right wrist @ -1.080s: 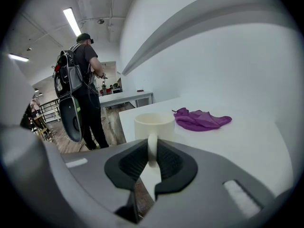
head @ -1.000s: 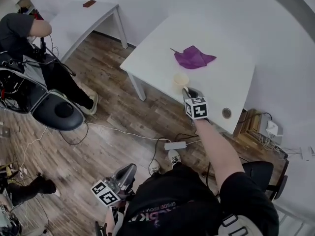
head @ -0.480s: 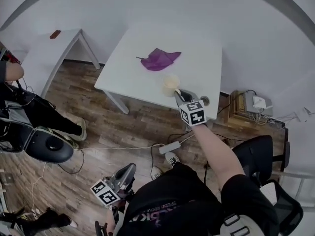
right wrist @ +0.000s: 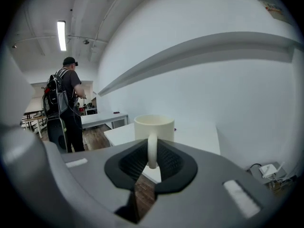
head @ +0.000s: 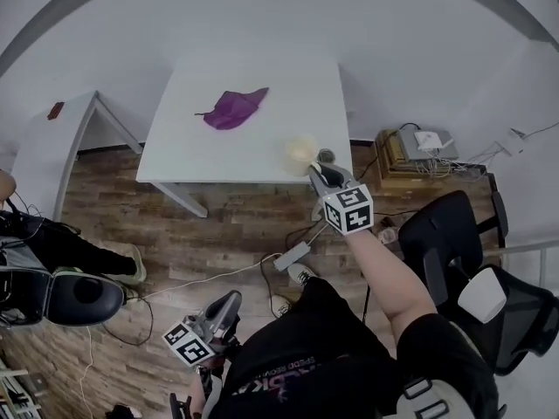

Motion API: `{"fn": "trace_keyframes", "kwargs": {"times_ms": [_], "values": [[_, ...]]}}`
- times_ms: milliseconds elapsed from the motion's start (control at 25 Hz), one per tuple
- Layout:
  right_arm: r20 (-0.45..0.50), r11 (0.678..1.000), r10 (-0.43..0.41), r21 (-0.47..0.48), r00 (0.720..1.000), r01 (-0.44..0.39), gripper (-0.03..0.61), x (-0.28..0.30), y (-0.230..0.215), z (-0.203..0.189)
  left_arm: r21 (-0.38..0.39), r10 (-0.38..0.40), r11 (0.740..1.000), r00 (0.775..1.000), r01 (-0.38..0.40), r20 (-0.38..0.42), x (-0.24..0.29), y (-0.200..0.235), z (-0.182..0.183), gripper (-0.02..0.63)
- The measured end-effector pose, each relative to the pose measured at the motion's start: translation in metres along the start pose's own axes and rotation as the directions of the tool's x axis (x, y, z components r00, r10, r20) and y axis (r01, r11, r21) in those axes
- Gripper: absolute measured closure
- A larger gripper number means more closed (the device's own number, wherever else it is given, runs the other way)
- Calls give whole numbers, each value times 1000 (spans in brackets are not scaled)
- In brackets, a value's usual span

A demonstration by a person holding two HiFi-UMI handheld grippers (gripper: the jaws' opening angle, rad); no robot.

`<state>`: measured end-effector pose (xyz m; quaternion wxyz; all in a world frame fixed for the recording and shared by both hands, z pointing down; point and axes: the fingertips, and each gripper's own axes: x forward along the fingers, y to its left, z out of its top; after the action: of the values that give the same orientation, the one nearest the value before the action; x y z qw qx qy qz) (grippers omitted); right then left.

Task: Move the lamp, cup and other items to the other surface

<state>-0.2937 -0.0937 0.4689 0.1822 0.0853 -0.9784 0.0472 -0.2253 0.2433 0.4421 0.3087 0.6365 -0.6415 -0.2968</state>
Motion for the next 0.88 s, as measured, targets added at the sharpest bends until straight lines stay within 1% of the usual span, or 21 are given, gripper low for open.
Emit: {"fn": "trace_keyframes", "kwargs": {"times_ms": [80, 200, 320, 400, 520, 640, 880], "values": [[4, 999, -45, 14, 999, 45, 532, -23, -9, -6, -17, -45, 999, 998, 44, -42, 8, -3, -9, 618], [-1, 992, -123, 38, 992, 123, 532, -59, -25, -15, -43, -114, 993, 988, 110, -106, 20, -7, -19, 618], [1, 986, -161, 47, 987, 161, 532, -85, -39, -21, -41, -140, 990, 982, 136, -128, 29, -13, -26, 618], [-2, 975, -213, 61, 977, 213, 532, -110, -54, -28, -41, -170, 985, 973, 166, -153, 37, -17, -29, 618], [-9, 943, -320, 98, 947, 319, 532, -149, -87, -39, -58, -224, 974, 953, 217, -203, 54, -17, -35, 618], [-15, 907, -401, 133, 916, 399, 532, -188, -118, -50, -77, -266, 964, 932, 255, -248, 76, -21, -45, 618], [-36, 826, -537, 181, 843, 534, 532, -277, -182, -76, -102, -353, 935, 872, 339, -340, 133, -56, -77, 618]]}}
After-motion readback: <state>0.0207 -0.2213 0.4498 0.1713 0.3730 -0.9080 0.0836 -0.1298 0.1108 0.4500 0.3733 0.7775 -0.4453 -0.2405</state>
